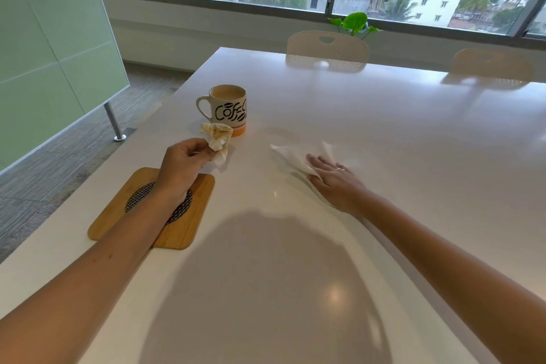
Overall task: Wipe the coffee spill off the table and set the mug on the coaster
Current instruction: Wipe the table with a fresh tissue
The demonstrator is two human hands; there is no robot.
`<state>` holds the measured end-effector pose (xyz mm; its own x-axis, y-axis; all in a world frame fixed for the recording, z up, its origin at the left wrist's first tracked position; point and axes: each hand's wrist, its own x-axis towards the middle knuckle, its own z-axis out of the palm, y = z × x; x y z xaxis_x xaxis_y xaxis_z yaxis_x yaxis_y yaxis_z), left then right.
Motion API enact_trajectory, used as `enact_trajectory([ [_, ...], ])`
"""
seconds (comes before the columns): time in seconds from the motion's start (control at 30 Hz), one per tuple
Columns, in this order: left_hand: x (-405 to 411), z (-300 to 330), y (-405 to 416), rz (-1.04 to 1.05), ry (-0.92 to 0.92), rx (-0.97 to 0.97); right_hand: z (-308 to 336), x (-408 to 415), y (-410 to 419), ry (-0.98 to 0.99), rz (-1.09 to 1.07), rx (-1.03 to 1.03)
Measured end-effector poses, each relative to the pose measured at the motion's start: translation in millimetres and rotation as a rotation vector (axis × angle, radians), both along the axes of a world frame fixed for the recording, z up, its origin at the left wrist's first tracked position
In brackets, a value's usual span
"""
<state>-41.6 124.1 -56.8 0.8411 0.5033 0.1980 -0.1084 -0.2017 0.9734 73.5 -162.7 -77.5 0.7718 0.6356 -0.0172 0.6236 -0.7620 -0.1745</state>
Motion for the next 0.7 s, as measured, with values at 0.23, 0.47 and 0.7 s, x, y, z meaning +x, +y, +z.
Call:
enact_trajectory([
  [0.23,-2.5,0.6,1.9,-0.008,-0.002,-0.029,10.1,-79.7,58.7,0.052,0.414,0.032],
  [0.47,-2.1,-0.3,4.0,-0.012,0.009,-0.011,6.9,-125.5,23.7,0.095,0.546,0.076],
  [0.7,-2.0,-1.4,4.7,-0.017,0.000,-0.009,7.7,-63.8,-16.7,0.014,0.192,-0.031],
])
